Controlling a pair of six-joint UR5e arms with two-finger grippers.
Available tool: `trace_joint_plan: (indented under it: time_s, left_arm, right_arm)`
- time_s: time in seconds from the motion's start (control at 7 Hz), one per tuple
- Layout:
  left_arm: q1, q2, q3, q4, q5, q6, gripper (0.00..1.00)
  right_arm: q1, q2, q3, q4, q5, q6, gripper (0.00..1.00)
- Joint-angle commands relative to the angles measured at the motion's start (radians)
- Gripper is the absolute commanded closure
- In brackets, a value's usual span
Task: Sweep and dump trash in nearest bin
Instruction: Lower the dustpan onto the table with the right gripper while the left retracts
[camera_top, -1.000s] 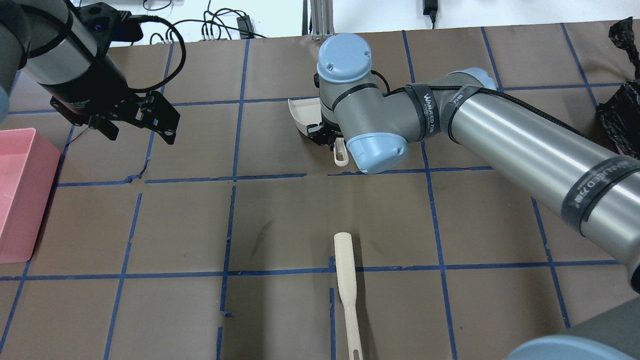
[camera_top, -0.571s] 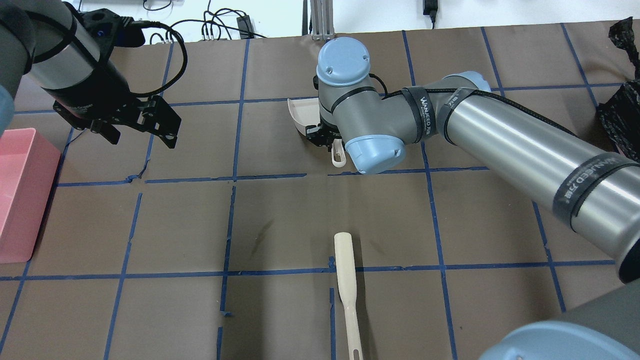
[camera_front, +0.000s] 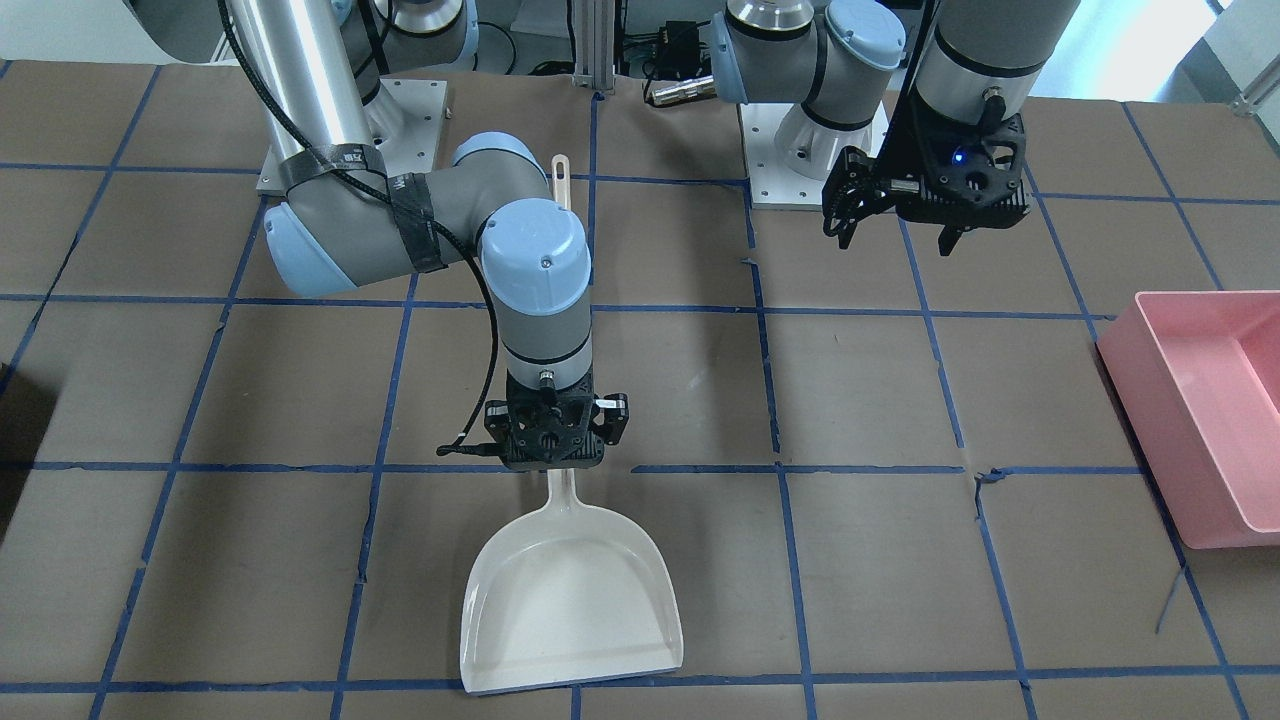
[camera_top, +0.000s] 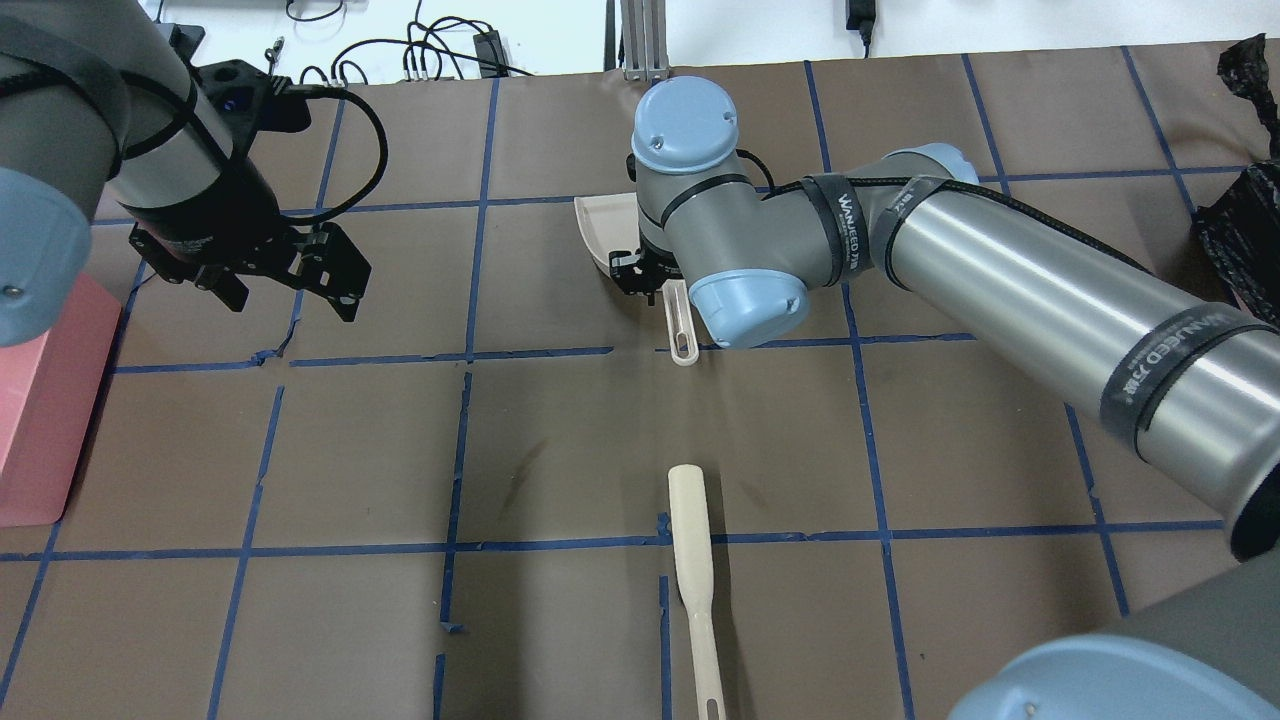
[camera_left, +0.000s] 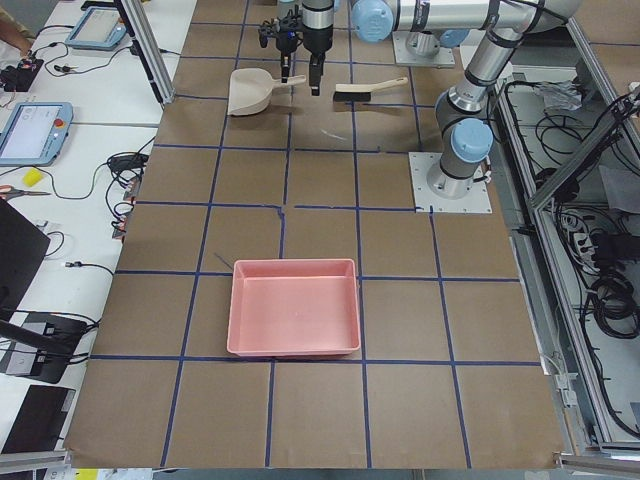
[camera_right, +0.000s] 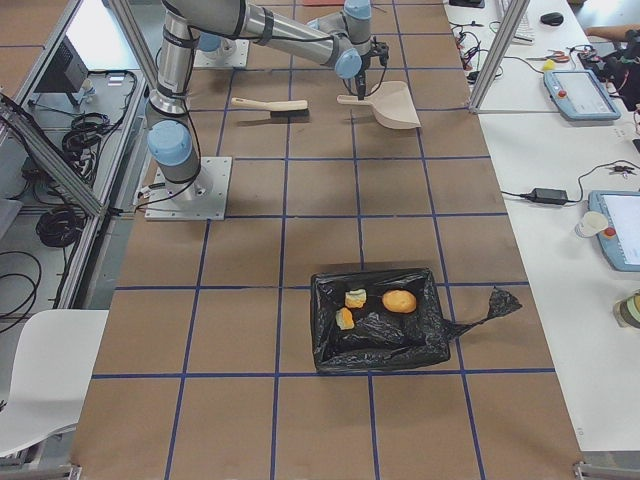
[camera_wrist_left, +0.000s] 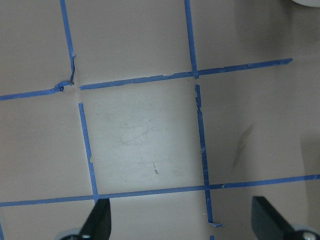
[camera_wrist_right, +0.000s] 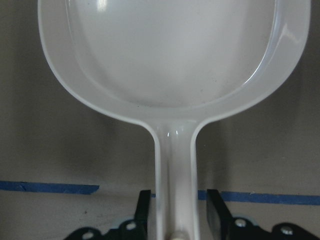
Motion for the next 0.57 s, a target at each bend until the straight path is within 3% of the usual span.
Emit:
trace_joint_plan:
  time_s: [0.0,0.43]
  left_arm:
    - [-0.003,0.011,-0.021,0.035,-0.004,0.000,0.00]
    - [-0.001,-0.025,0.069,0.014,-0.022,-0.006,0.00]
  right_arm:
    - [-0.007,0.003,-0.022,0.024,0.008,-0.019,0.00]
    - [-0.146,-0.134,-0.132,0.371,0.003,-0.128,0.00]
